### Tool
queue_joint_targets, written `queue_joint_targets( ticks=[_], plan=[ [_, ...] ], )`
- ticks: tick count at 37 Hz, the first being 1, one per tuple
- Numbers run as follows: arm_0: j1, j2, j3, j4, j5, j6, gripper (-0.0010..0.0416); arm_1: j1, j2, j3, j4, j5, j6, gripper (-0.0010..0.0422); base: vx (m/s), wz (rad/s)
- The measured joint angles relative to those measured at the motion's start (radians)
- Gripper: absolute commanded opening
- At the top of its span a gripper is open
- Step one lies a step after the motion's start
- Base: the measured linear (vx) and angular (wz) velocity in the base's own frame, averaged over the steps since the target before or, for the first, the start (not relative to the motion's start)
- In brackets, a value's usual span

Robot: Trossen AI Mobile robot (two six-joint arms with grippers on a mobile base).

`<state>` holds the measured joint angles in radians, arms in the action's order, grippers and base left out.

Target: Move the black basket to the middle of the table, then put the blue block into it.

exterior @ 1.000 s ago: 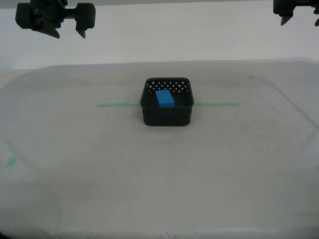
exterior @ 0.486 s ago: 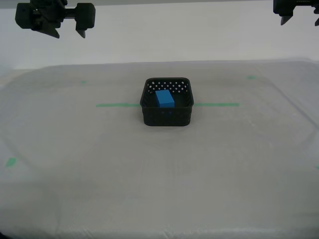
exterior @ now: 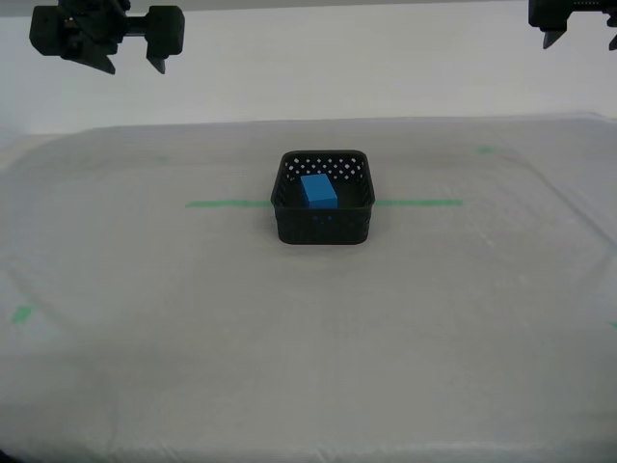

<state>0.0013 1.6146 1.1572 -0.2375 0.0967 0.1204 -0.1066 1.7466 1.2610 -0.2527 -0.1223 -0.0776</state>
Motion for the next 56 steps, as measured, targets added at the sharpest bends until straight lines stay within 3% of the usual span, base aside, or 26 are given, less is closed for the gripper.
queue_joint_targets(
  ticks=[56],
  plan=[
    [-0.001,0.0,0.0,0.0,0.0,0.0,0.0394,0.0,0.0,0.0,0.0,0.0,0.0,0.035,0.0,0.0]
  ],
)
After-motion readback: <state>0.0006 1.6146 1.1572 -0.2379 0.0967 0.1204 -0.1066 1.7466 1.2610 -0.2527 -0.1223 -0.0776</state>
